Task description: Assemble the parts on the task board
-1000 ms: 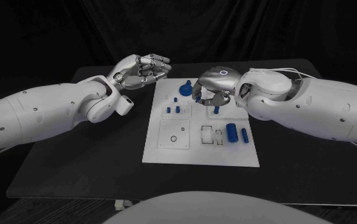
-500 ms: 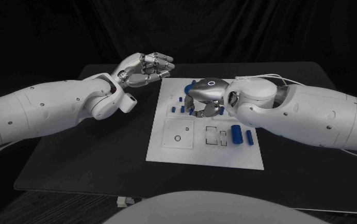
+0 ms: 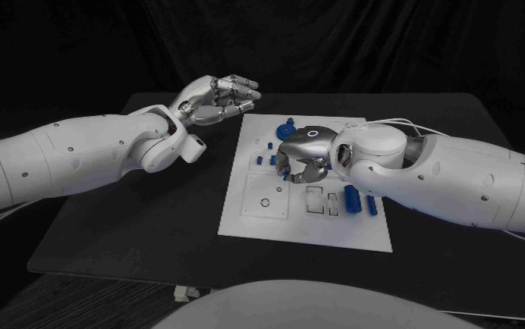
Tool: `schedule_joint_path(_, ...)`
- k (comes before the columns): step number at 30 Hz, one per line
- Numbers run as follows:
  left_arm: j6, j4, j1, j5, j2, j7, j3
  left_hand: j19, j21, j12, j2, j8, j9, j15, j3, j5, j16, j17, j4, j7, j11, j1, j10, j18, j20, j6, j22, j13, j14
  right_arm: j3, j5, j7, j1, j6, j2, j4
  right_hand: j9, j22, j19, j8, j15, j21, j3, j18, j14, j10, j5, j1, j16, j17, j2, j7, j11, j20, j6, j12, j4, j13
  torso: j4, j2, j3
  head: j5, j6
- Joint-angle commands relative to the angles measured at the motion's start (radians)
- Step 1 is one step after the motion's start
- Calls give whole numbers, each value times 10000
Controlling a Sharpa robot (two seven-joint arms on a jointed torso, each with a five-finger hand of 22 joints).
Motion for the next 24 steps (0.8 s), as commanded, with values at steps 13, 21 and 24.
schedule_joint_path(13, 46, -21, -14, 96, 64, 413, 11, -152, -34, 84, 69, 22, -24, 94, 11, 158, 43, 6, -57, 52, -14, 155, -65, -86, 13, -36, -40, -18, -55, 6, -721, -35, -352, -475, 116, -2, -12, 1845, 52, -132, 116, -97, 77, -45, 602, 28, 8, -55, -38, 1132, 0, 32, 103, 108, -155, -55, -72, -17, 1, -2, -4, 240, 0)
schedule_joint_path(21, 120, -44, -14, 96, 104, 378, 11, -162, -28, 90, 75, 22, -27, 118, 26, 198, 70, 8, -60, 51, -14, 205, -77, -80, 14, -42, -44, -18, -42, 6, -842, -48, -522, -616, 190, -93, -11, 1843, 50, -139, 120, -102, 83, -44, 596, 33, 8, -60, -46, 1115, 1, 37, 104, 113, -159, -56, -74, -18, 1, -2, -4, 243, 0)
schedule_joint_path(24, 150, -58, -15, 96, 118, 366, 11, -165, -26, 93, 79, 22, -28, 125, 33, 215, 81, 8, -61, 53, -15, 222, -81, -79, 15, -44, -45, -18, -37, 6, -963, -63, -596, -673, 228, -146, -9, 1842, 47, -148, 124, -108, 99, -41, 597, 45, 31, -48, -43, 1120, 5, 40, 103, 121, -160, -56, -89, -17, 0, -3, -5, 234, 0)
